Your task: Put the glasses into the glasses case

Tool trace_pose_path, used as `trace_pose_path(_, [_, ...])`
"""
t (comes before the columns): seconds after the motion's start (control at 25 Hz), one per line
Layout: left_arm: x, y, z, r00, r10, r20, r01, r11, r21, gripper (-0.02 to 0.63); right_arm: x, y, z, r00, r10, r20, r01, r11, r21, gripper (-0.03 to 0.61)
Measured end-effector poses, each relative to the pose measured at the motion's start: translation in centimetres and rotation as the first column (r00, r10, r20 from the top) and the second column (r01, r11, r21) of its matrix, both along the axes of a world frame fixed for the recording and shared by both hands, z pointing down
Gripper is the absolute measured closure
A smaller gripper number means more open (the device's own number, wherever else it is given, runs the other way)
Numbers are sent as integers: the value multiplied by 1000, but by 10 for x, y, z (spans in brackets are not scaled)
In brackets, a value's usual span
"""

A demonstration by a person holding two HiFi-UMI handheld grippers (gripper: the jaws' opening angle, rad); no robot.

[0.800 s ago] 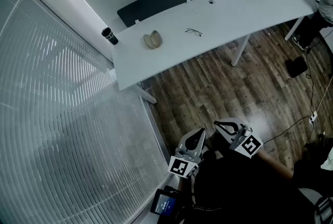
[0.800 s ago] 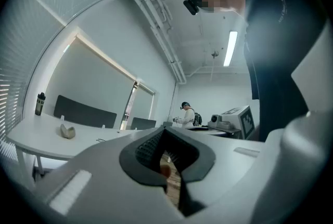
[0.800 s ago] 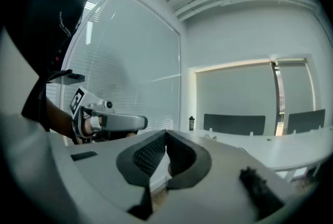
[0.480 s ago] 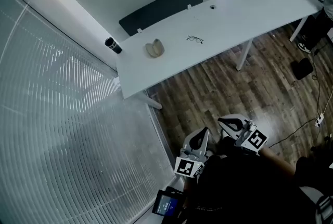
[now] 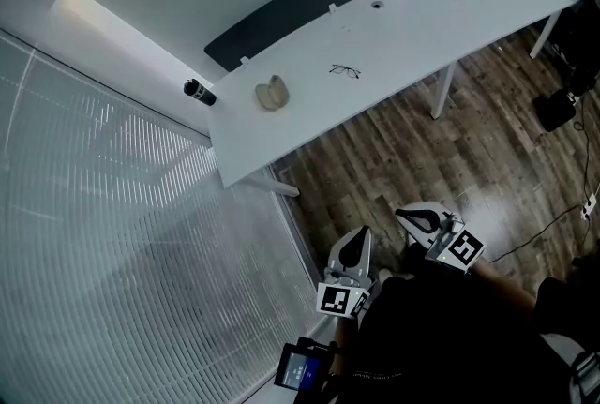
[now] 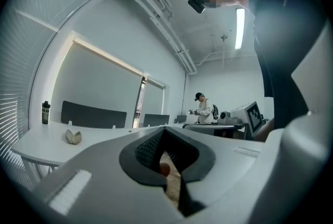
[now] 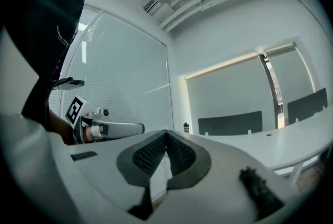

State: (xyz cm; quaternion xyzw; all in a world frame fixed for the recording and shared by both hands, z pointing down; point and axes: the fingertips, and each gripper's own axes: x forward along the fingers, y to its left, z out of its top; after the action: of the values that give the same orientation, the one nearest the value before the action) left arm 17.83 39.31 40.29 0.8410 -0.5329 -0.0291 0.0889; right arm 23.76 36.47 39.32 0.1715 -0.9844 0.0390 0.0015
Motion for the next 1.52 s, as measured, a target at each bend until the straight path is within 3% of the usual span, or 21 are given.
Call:
trace_pose_path(0.32, [31,-52,-4,997,-65,31,66,998,-15,606,41,-57,5,1000,25,-13,-25,1000,7,572])
trace_pose_path(0.48, [44,-57,2,996,-75,55,77,997,-31,606,45,-71,15,998,6,-62,-2,997,72,571])
trace_pose_path(0.6, [46,-57,2,993,-90,82,94,994,-57,606,43,-83,9,1000,14,-10,-13,998,53,572])
trace_pose_path(0.72, [42,-63,1,987,-121,106,129,989,-71,606,41,-92,9,1000,15,4,-15,999,30,571])
trace_pose_path(1.04, [21,-76,4,968,-206,143,217,974,-65,606,30,-95,10,1000,1,-7,-1,997,79,571])
trace_pose_path(1.32, [-4,-88,18,958,-257,129,268,960,-77,606,25,-113,29,998,41,-52,-37,996,76,571])
trace_pose_path(1.52, [-17,-94,27,953,-274,130,284,957,-65,606,10,-106,23,997,12,-70,-4,995,103,572])
